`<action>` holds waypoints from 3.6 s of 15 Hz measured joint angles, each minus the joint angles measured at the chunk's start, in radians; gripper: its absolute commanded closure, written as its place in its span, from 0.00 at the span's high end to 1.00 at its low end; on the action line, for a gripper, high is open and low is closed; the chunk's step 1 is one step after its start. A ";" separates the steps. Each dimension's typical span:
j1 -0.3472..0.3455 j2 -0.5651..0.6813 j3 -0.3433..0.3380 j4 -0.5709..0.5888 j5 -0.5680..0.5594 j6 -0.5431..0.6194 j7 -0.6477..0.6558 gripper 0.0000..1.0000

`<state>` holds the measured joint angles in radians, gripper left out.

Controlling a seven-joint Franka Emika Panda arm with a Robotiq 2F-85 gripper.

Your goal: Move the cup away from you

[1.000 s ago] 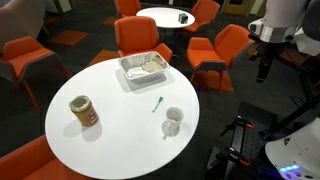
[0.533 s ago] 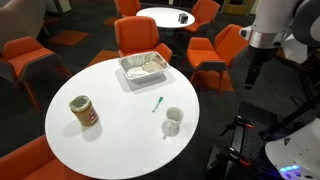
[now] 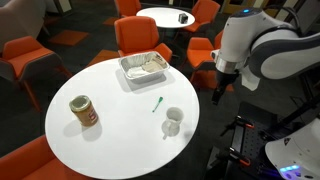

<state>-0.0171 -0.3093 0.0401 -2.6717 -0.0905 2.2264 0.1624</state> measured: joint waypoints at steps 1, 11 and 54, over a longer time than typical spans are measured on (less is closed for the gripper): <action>0.000 0.044 0.009 0.002 -0.003 0.067 0.022 1.00; 0.019 0.489 0.019 0.249 -0.003 0.230 0.145 1.00; 0.186 1.131 0.010 1.155 0.193 0.070 0.190 0.51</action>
<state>0.1692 0.8218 0.0502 -1.5163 0.1022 2.2959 0.3529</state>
